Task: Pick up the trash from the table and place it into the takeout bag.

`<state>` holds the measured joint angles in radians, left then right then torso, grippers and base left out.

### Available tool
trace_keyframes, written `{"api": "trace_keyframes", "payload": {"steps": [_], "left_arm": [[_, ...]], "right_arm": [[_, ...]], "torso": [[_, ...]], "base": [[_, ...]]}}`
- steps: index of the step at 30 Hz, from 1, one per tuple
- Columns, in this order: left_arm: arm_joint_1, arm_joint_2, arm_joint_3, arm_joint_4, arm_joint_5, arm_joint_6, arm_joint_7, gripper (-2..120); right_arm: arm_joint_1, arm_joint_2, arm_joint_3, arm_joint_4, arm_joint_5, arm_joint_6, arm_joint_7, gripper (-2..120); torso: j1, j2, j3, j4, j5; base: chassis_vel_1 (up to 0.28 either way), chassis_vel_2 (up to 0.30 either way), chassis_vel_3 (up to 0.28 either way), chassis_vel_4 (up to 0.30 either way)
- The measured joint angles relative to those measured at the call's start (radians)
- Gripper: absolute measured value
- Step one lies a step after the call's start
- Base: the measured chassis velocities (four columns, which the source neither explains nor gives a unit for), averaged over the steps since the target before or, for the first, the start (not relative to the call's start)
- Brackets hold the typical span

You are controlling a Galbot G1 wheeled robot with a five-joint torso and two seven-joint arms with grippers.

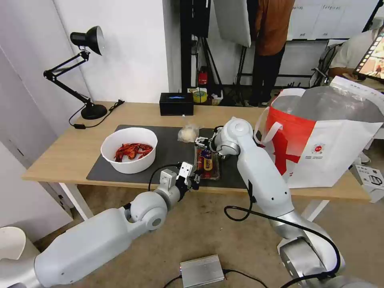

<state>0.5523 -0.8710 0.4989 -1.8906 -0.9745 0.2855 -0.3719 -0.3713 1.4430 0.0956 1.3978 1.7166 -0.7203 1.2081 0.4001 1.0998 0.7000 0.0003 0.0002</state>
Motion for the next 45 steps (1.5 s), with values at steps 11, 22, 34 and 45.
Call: {"api": "trace_keyframes", "payload": {"steps": [11, 22, 34, 45], "left_arm": [[0.006, 0.003, -0.003, -0.005, 0.0, 0.0, -0.001, 0], [-0.003, 0.003, -0.002, -0.007, -0.004, 0.0, -0.003, 0], [-0.009, -0.007, -0.012, -0.006, -0.01, -0.002, -0.006, 0], [-0.031, -0.01, -0.02, -0.01, -0.029, -0.003, -0.021, 21]], "right_arm": [[-0.002, 0.0, 0.0, 0.009, -0.004, 0.0, 0.006, 100], [-0.014, 0.001, 0.01, -0.005, -0.015, 0.0, 0.007, 73], [-0.018, -0.003, 0.013, -0.009, -0.019, 0.001, 0.002, 32], [-0.019, -0.011, 0.02, -0.009, -0.016, 0.001, 0.0, 0]], "torso": [[0.0, 0.0, 0.0, -0.0002, -0.0002], [-0.001, 0.001, -0.001, -0.0012, -0.0007], [0.0, 0.0, 0.0, 0.0002, 0.0], [0.0, 0.0, 0.0, 0.0002, 0.0]], "base": [[0.0, 0.0, 0.0, 0.0], [0.0, 0.0, 0.0, 0.0], [0.0, 0.0, 0.0, 0.0], [0.0, 0.0, 0.0, 0.0]]}}
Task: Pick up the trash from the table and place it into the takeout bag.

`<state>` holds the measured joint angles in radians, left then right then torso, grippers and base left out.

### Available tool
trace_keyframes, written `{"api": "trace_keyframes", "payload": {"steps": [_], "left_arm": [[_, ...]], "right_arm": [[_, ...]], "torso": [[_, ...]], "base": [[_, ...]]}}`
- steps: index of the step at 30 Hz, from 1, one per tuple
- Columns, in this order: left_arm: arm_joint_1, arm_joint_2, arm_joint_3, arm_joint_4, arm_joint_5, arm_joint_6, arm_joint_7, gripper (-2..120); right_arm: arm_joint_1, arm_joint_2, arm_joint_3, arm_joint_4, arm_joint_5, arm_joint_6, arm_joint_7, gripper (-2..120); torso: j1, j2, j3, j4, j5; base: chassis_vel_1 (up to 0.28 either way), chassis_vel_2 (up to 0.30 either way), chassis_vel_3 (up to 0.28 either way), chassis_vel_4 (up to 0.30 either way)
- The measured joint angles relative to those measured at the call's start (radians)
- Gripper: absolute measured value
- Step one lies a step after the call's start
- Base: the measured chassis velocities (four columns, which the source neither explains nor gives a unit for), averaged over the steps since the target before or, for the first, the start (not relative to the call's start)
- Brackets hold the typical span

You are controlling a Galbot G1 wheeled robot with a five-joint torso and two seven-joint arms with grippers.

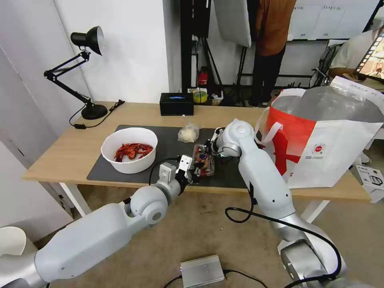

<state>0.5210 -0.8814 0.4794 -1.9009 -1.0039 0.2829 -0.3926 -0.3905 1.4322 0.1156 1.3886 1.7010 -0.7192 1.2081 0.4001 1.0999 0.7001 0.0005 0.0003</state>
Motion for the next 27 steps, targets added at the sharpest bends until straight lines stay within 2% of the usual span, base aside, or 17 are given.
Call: {"api": "trace_keyframes", "payload": {"steps": [1, 4, 6, 8, 11, 12, 15, 16, 19, 22, 27], "left_arm": [[0.0, 0.0, 0.0, 0.0, 0.0, 0.0, 0.0, 21], [-0.002, 0.0, -0.011, -0.004, -0.005, 0.0, -0.003, 39], [-0.002, 0.002, -0.014, -0.008, -0.008, 0.0, -0.003, 42], [-0.002, 0.015, -0.032, -0.024, -0.013, 0.0, -0.004, 53], [-0.002, 0.022, -0.039, -0.03, -0.014, 0.0, -0.004, 57], [-0.002, 0.027, -0.044, -0.034, -0.015, 0.0, -0.004, 65], [0.012, 0.063, -0.085, -0.068, -0.022, 0.0, -0.005, 79], [0.012, 0.063, -0.085, -0.068, -0.022, 0.0, -0.005, 79], [0.07, 0.117, -0.161, -0.114, -0.025, -0.001, -0.005, 93], [0.111, 0.136, -0.201, -0.134, -0.023, -0.002, -0.005, 99], [0.221, 0.156, -0.294, -0.177, -0.003, -0.002, -0.003, 100]], "right_arm": [[0.0, 0.0, 0.0, 0.0, 0.0, 0.0, 0.0, 0], [-0.002, 0.0, 0.008, 0.001, 0.002, 0.0, 0.0, 0], [-0.003, -0.001, 0.009, 0.002, 0.003, 0.0, -0.001, 0], [-0.008, -0.004, 0.013, 0.013, 0.005, 0.0, -0.001, 0], [-0.009, -0.005, 0.014, 0.019, 0.005, 0.0, -0.001, 0], [-0.01, -0.006, 0.015, 0.022, 0.005, -0.001, -0.001, 0], [-0.013, -0.015, 0.022, 0.04, 0.006, -0.001, 0.0, 0], [-0.013, -0.015, 0.022, 0.04, 0.006, -0.001, 0.0, 0], [-0.02, -0.035, 0.03, 0.073, 0.016, -0.001, 0.001, 0], [-0.022, -0.043, 0.038, 0.086, 0.024, -0.001, 0.003, 0], [-0.023, -0.056, 0.053, 0.119, 0.043, 0.0, 0.005, 0]], "torso": [[0.0, 0.0, 0.0, 0.0, 0.0], [0.0, 0.0, 0.0, -0.0002, -0.0001], [0.0, 0.0, 0.0, -0.0001, -0.0001], [0.0, 0.0, 0.0, -0.0002, -0.0002], [0.0, 0.0, 0.0, -0.0003, -0.0002], [0.0, 0.0, 0.0, -0.0003, -0.0002], [0.0, 0.0, 0.0, -0.0004, -0.0003], [0.0, 0.0, 0.0, -0.0004, -0.0003], [0.0, 0.0, 0.0, -0.0006, -0.0004], [0.0, 0.0, 0.0, -0.0006, -0.0004], [0.0, 0.0, 0.0, -0.0006, -0.0004]], "base": [[0.0, 0.0, 0.0, 0.0], [0.0, 0.0, 0.0, 0.0], [0.0, 0.0, 0.0, 0.0], [0.0, 0.0, 0.0, 0.0], [0.0, 0.0, 0.0, 0.0], [0.0, 0.0, 0.0, 0.0], [0.0, 0.0, 0.0, 0.0], [0.0, 0.0, 0.0, 0.0], [0.0, 0.0, 0.0, 0.0], [0.0, 0.0, 0.0, 0.0], [0.0, 0.0, 0.0, 0.0]]}}
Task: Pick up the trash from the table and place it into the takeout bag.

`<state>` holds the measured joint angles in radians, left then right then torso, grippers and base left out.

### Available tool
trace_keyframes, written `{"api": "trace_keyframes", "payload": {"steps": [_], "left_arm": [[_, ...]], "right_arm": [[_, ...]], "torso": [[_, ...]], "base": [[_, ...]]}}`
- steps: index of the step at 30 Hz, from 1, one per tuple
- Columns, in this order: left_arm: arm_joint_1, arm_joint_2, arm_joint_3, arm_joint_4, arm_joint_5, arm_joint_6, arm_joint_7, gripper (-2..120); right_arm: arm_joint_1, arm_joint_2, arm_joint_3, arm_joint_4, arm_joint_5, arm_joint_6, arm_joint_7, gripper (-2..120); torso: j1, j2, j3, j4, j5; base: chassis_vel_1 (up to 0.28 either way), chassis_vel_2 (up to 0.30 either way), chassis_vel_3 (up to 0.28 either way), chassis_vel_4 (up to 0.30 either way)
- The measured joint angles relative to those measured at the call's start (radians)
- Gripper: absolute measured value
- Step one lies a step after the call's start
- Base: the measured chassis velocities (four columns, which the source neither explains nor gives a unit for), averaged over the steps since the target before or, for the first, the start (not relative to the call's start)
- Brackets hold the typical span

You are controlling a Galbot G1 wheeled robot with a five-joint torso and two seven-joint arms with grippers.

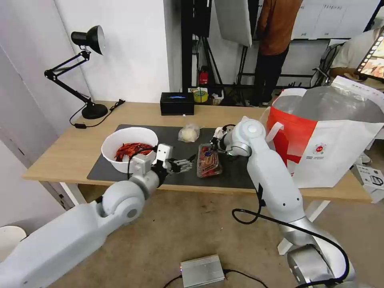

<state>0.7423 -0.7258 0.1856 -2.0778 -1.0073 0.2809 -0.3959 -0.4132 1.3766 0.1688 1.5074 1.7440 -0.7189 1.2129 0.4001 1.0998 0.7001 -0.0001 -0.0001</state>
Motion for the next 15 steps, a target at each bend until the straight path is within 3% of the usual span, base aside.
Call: {"api": "trace_keyframes", "payload": {"steps": [8, 11, 15], "left_arm": [[0.18, 0.021, -0.144, -0.067, 0.039, -0.001, 0.005, 100], [0.286, 0.033, -0.241, -0.104, 0.069, -0.009, 0.007, 100], [0.341, 0.042, -0.282, -0.126, 0.088, -0.025, 0.008, 100]], "right_arm": [[0.027, -0.006, 0.017, 0.034, 0.038, 0.005, 0.009, 0], [0.055, 0.001, 0.017, 0.05, 0.063, 0.009, 0.011, 0], [0.086, -0.011, 0.018, 0.087, 0.091, 0.023, 0.028, 0]], "torso": [[0.0, 0.0, 0.0, -0.0002, 0.0], [0.0, 0.0, 0.0, 0.0004, 0.0002], [0.0, 0.0, 0.0, 0.0005, 0.0]], "base": [[0.0, 0.0, 0.0, 0.0], [0.0, 0.0, 0.0, 0.0], [0.0, 0.0, 0.0, 0.0]]}}
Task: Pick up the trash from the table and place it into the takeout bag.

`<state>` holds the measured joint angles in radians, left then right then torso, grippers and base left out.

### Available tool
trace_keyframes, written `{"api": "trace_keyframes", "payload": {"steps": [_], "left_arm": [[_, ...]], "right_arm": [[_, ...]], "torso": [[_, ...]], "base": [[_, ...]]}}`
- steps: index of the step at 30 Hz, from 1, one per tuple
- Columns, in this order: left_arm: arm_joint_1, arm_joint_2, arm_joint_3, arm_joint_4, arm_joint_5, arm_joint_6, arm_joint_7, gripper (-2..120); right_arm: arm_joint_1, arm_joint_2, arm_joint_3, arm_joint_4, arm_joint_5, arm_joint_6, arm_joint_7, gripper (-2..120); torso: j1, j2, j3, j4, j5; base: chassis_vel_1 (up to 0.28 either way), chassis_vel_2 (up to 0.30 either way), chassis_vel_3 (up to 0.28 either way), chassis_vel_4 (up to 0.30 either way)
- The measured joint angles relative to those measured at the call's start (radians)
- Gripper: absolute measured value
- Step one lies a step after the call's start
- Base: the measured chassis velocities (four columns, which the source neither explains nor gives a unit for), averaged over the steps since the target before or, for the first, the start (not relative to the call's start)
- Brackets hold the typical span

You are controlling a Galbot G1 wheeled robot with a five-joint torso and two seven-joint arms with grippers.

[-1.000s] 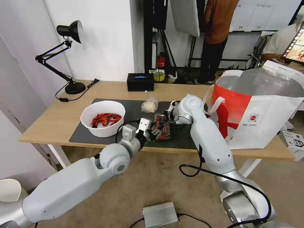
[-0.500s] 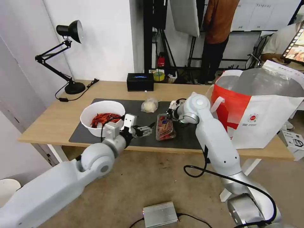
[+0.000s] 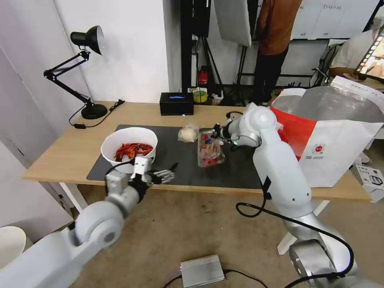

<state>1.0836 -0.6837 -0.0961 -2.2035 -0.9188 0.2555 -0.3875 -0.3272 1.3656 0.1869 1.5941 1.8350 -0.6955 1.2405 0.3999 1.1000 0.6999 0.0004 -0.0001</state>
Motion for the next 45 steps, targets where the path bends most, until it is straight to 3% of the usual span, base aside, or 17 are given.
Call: {"api": "trace_keyframes", "payload": {"steps": [4, 12, 26, 45], "left_arm": [[0.054, -0.019, -0.045, -0.013, 0.015, -0.001, 0.0, 100], [0.111, -0.038, -0.088, -0.019, 0.035, -0.002, 0.0, 100], [0.116, -0.072, -0.065, -0.004, 0.053, -0.002, 0.008, 100], [0.145, -0.059, -0.077, -0.014, 0.058, -0.002, 0.007, 100]], "right_arm": [[0.061, -0.019, 0.009, 0.033, 0.035, 0.012, 0.023, 0], [0.155, -0.075, 0.023, 0.063, 0.079, 0.031, 0.051, 0], [0.26, -0.226, 0.08, 0.036, 0.14, 0.065, 0.092, 0], [0.265, -0.43, 0.175, 0.007, 0.208, 0.083, 0.095, 0]], "torso": [[0.0, 0.0, 0.0, -0.001, 0.0001], [0.0, 0.0, 0.0, -0.0004, 0.0001], [0.0, 0.0, 0.0, -0.0005, 0.0004], [0.0, 0.0, 0.0, -0.0006, 0.0003]], "base": [[0.0, 0.0, 0.0, 0.0], [0.0, 0.0, 0.0, 0.0], [0.0, 0.0, 0.0, 0.0], [0.0, 0.0, 0.0, 0.0]]}}
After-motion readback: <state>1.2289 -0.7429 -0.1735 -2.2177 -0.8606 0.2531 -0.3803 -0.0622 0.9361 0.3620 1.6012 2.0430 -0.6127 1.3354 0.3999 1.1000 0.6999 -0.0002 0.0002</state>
